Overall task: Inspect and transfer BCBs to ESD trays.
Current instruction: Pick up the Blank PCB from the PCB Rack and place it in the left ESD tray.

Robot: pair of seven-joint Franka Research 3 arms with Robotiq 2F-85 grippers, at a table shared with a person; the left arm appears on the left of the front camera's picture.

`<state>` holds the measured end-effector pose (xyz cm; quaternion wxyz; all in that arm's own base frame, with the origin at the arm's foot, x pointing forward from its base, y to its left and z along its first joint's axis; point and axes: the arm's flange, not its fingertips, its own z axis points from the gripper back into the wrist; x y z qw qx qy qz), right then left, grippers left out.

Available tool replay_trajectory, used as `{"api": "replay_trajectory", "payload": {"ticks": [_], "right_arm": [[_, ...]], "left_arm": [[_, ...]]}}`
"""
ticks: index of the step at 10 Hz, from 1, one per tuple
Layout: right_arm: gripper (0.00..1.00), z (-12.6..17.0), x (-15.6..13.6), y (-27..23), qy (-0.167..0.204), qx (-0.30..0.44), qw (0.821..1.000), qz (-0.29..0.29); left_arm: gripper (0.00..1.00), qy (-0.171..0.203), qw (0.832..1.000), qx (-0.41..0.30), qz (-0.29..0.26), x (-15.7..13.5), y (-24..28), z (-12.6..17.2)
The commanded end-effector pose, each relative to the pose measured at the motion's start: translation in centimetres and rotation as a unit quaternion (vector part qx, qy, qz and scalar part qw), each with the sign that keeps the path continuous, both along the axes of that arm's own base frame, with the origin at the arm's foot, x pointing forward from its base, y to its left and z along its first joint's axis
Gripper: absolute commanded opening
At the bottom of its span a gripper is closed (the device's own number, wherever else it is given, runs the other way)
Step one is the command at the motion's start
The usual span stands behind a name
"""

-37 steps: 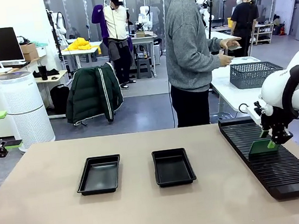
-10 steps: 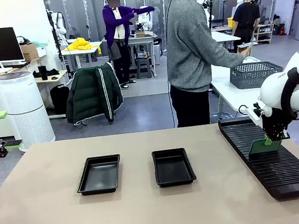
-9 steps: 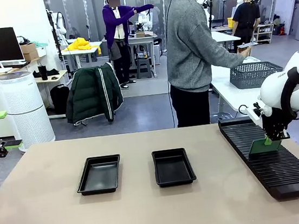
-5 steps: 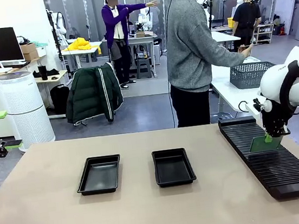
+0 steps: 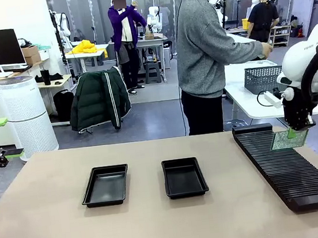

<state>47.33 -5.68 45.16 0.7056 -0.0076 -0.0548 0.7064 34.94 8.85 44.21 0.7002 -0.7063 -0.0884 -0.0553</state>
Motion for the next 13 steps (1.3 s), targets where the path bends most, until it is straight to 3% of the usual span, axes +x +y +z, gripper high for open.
{"api": "replay_trajectory", "payload": {"ticks": [1,6,12,13], "right_arm": [[0.0,2.6,-0.5,0.4,0.014,-0.016,1.0,-0.014],[0.0,7.6,-1.9,0.5,0.032,0.002,0.999,-0.016],[0.0,9.4,-2.7,0.6,0.037,0.002,0.999,-0.032],[0.0,8.9,-2.2,0.2,0.029,0.006,0.999,-0.012]], "left_arm": [[1.0,-0.002,1.0,0.0,0.001,-0.1,0.1,0.1],[1.0,-0.002,1.0,0.0,0.001,-0.1,0.1,0.1],[1.0,-0.002,1.0,0.0,0.001,-0.1,0.1,0.1],[1.0,-0.002,1.0,0.0,0.001,-0.1,0.1,0.1]]}}
